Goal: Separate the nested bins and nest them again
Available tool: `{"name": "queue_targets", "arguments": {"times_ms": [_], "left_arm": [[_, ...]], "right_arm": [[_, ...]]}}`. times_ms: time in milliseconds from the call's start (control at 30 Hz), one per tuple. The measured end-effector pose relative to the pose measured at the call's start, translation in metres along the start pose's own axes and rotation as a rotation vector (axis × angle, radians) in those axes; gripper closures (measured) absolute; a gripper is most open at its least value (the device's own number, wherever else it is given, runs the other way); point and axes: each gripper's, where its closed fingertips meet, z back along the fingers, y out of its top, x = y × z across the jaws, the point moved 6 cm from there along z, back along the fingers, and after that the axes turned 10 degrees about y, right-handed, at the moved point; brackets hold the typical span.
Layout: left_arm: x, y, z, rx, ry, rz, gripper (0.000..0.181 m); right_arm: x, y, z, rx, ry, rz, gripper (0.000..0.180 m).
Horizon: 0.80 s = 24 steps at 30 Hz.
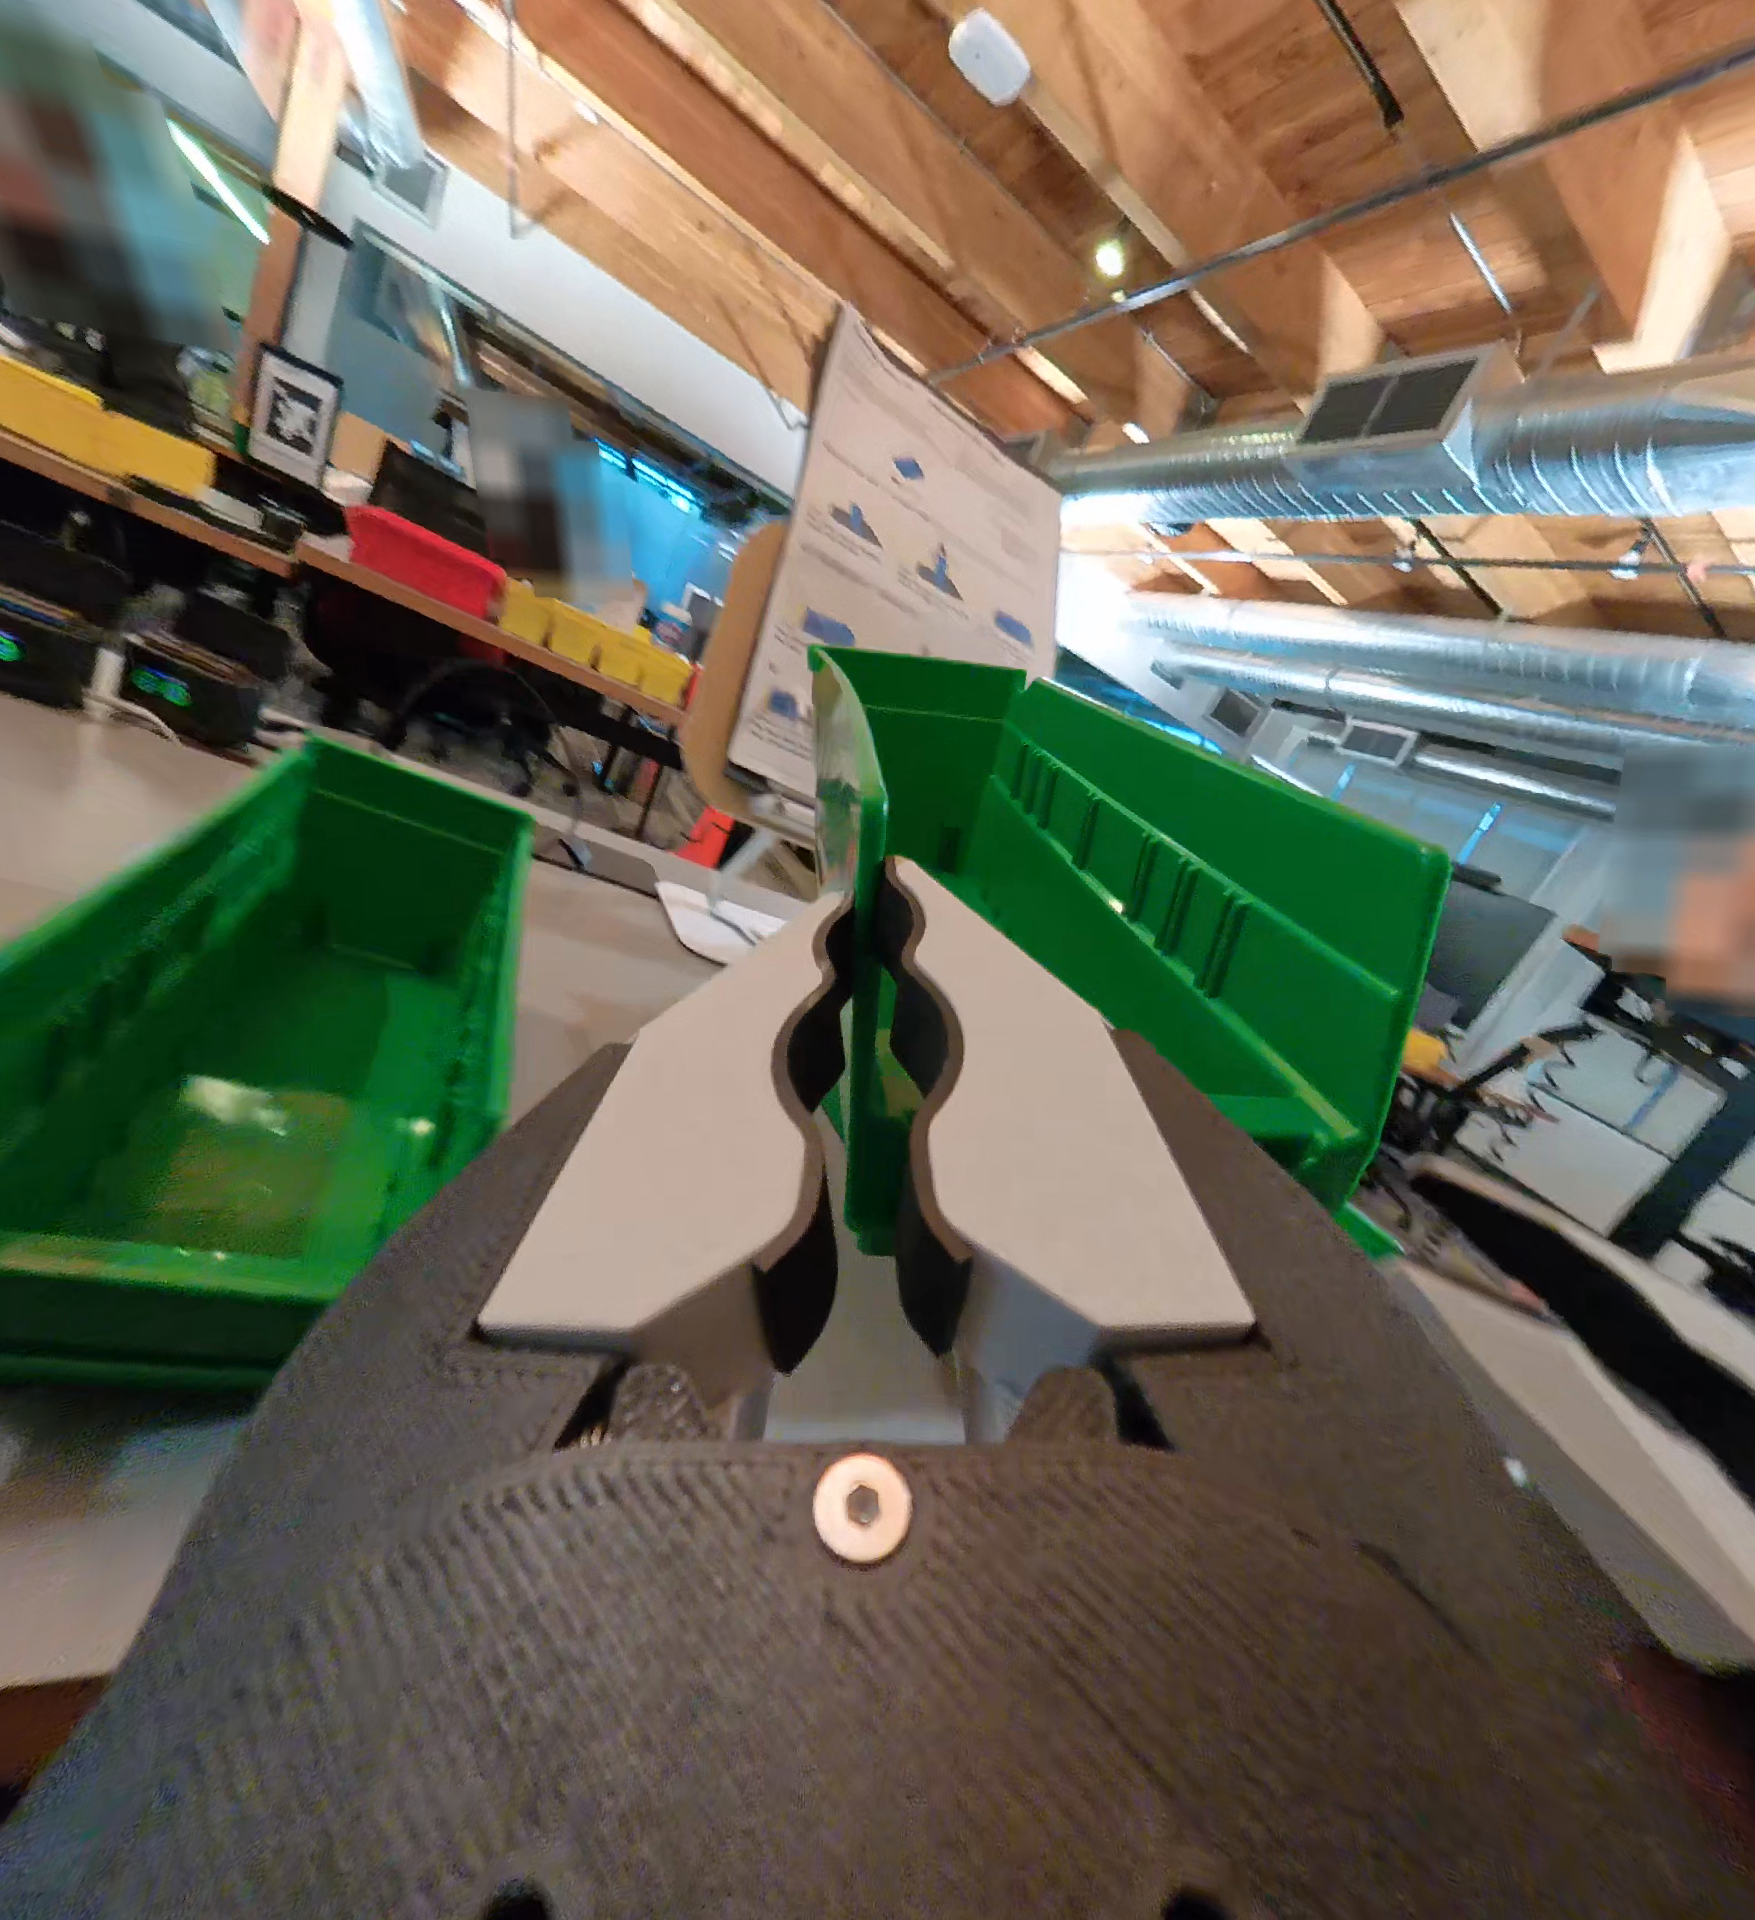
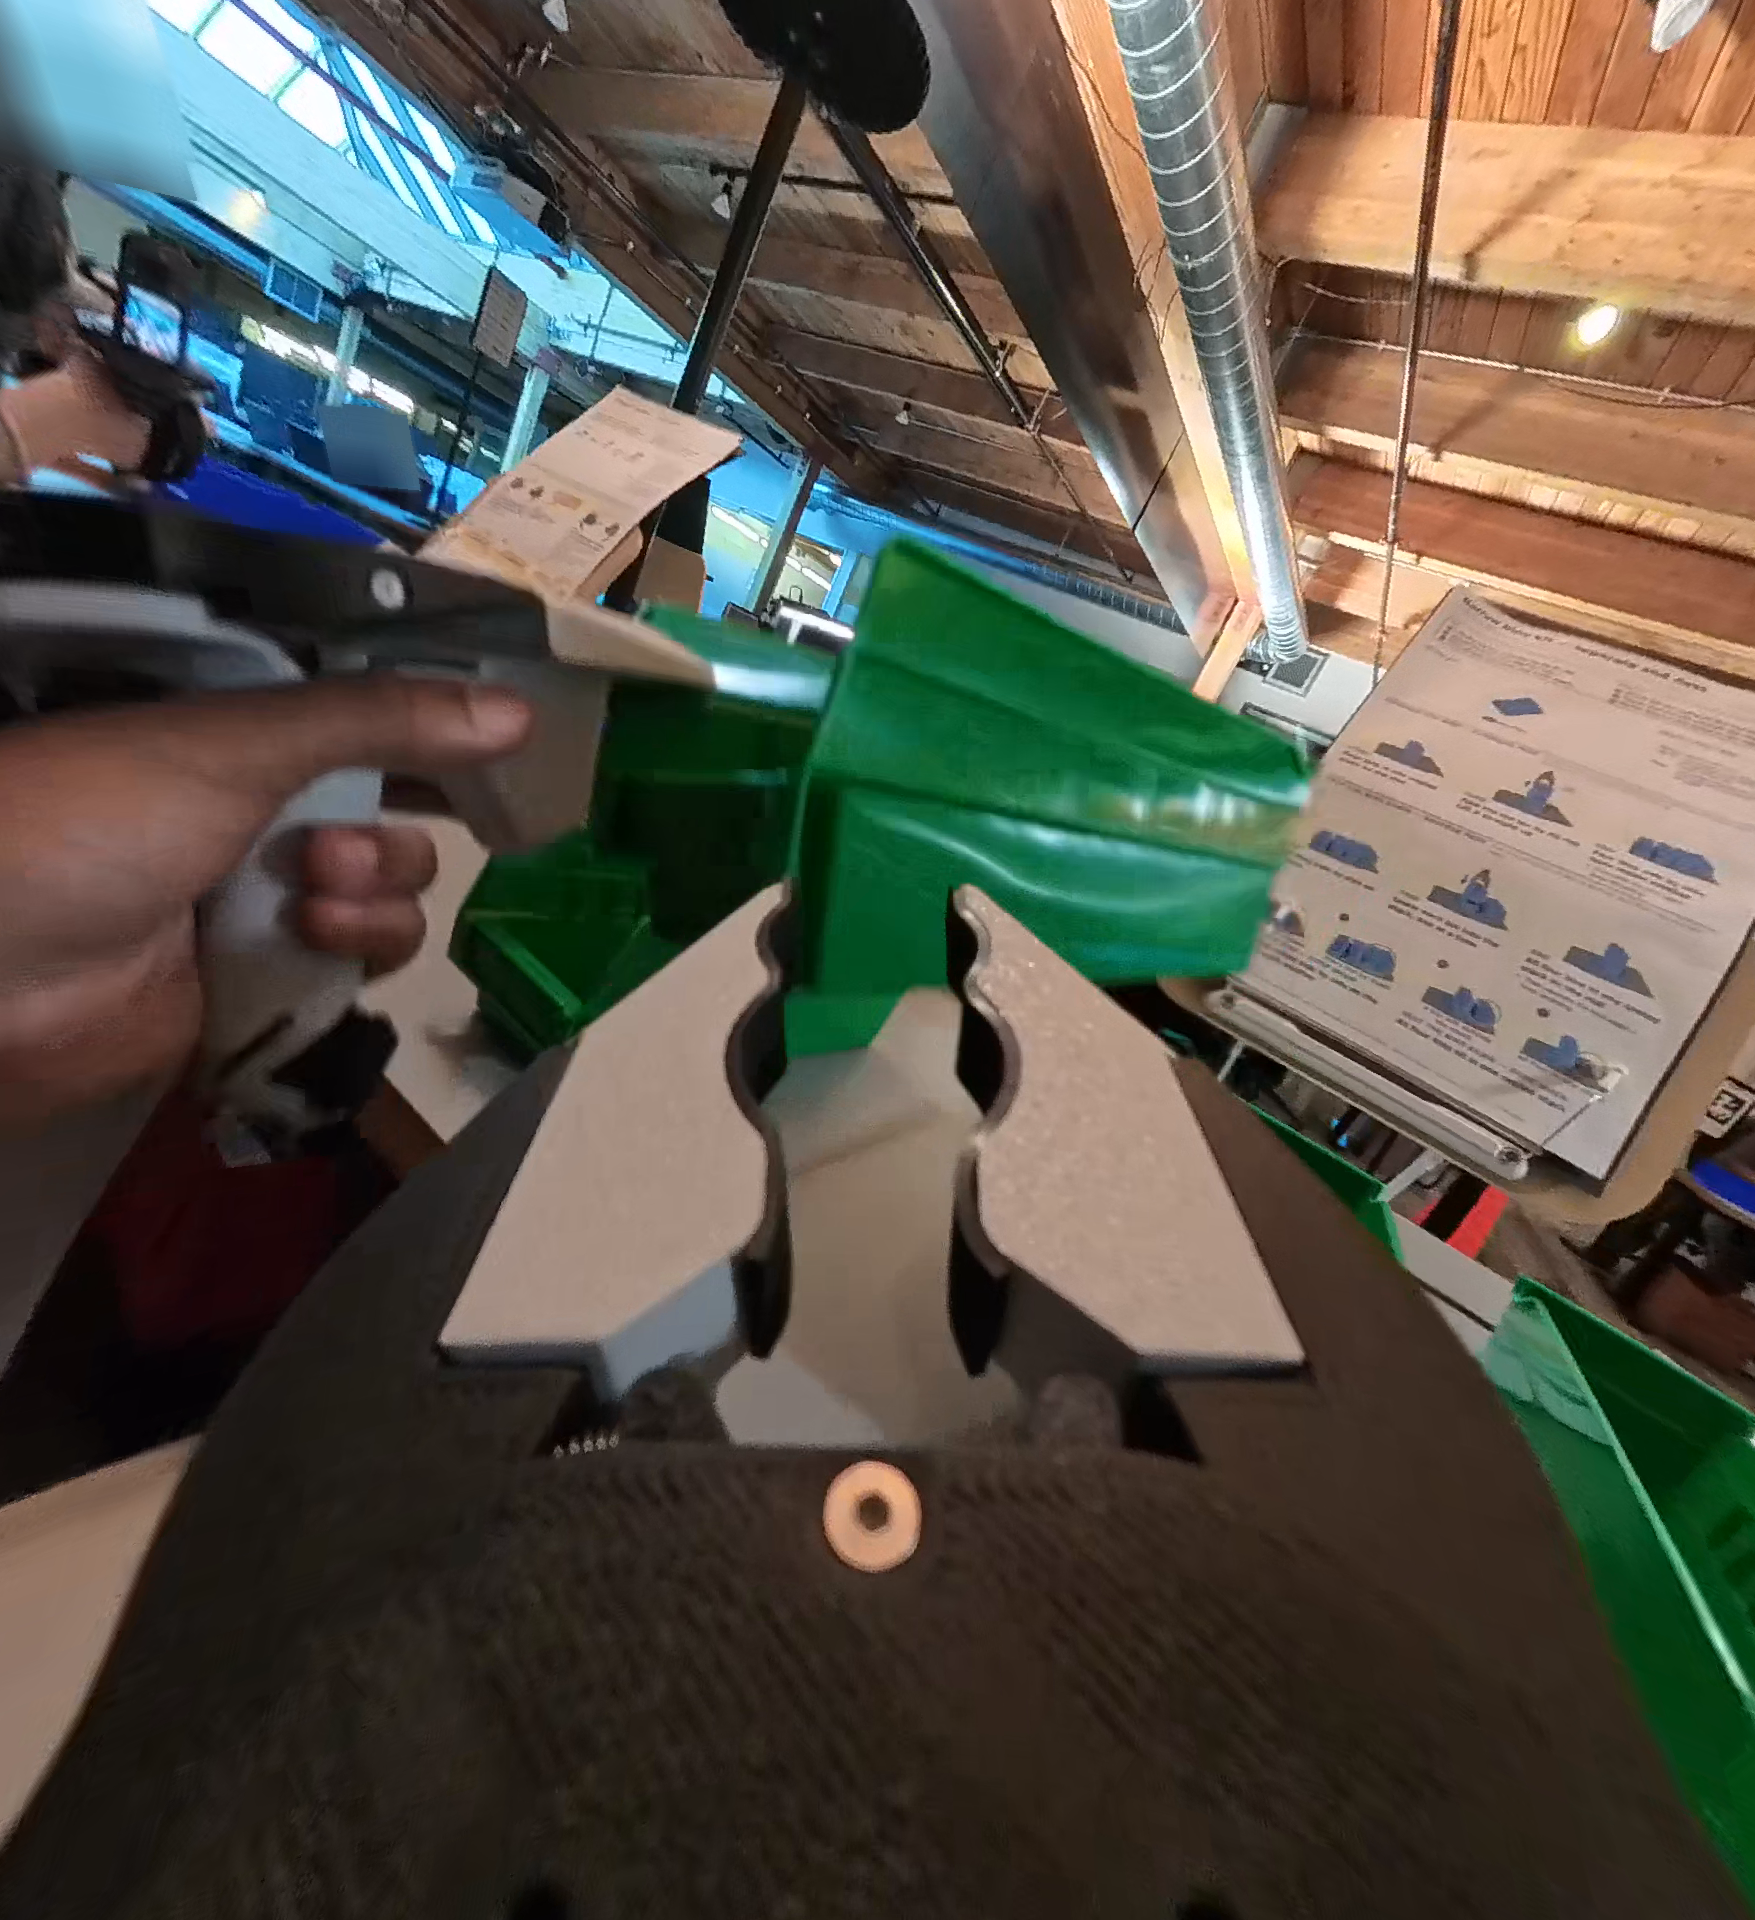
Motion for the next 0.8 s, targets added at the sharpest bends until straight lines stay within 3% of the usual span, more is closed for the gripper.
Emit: {"name": "queue_targets", "arguments": {"times_ms": [300, 500, 700, 800], "left_arm": [[-0.089, 0.052, -0.014, 0.197, 0.221, -0.257, 0.181], [-0.126, 0.038, -0.026, 0.103, 0.232, -0.321, 0.18], [-0.14, 0.022, -0.035, 0.03, 0.227, -0.206, 0.18], [-0.139, 0.021, -0.036, 0.03, 0.229, -0.249, 0.18]], "right_arm": [[0.007, -0.037, 0.005, -0.128, 0.002, -0.019, 0.158], [0.011, -0.052, 0.003, -0.168, 0.015, -0.066, 0.16], [0.009, -0.06, 0.002, -0.189, 0.038, -0.082, 0.161], [0.008, -0.061, 0.002, -0.195, 0.048, -0.078, 0.162]]}}
